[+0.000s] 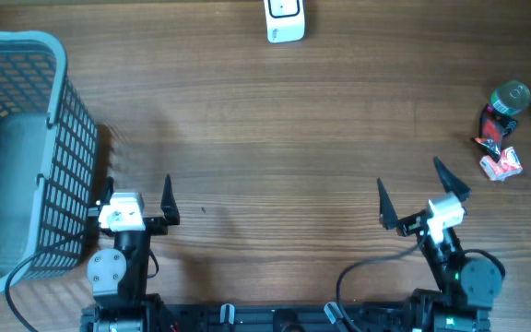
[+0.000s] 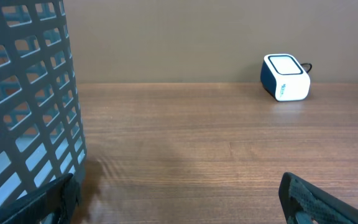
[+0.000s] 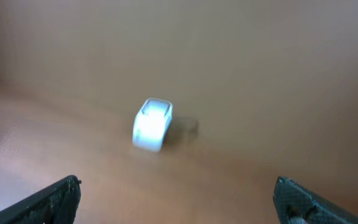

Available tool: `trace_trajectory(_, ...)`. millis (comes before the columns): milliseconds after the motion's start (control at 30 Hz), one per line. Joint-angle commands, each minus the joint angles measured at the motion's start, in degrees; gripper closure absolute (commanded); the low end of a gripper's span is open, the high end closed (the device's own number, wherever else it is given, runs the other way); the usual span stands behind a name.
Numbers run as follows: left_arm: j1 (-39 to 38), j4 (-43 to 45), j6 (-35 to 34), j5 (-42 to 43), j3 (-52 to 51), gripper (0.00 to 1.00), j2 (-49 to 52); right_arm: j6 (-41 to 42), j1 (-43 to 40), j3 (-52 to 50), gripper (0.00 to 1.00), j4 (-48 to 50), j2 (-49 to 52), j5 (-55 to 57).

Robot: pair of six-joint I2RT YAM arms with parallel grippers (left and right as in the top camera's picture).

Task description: Scan the item barcode

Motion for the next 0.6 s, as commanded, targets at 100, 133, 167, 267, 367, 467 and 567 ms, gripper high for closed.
trace_trajectory(100, -0.31, 0.17, -0.55, -0.96, -0.5, 0.0, -0.57, 11.74, 14.03, -0.02, 0.0, 8.83, -0.87, 21.49)
trace_trajectory(133, -0.31, 0.17, -0.55, -0.96, -0.5, 0.0, -0.57, 12.9, 14.71, -0.07, 0.0, 8.68, -0.87, 22.84)
trace_trajectory(167, -0.31, 0.17, -0.55, -0.96, -0.5, 0.0, -0.57, 12.85, 15.04, -0.07, 0.0, 7.96, -0.87, 22.95)
trace_trajectory(267, -0.31, 0.17, -0.55, -0.96, -0.5, 0.0, -0.57, 12.5, 15.17, -0.07, 0.0, 0.52, -0.87, 21.64)
trace_trajectory(367, -0.31, 0.17, -0.55, -0.96, -0.5, 0.0, -0.57, 12.22, 15.15, -0.07, 0.0, -8.04, -0.87, 21.66)
trace_trajectory(467, -0.31, 0.17, -0.55, -0.96, -0.5, 0.0, -0.57, 9.33, 15.1, -0.07, 0.0, -8.07, -0.87, 20.96)
trace_trajectory(567, -0.31, 0.17, -0.55, -0.96, -0.5, 0.0, -0.57, 9.49, 15.1, -0.07, 0.0, -8.35, -0.87, 21.31)
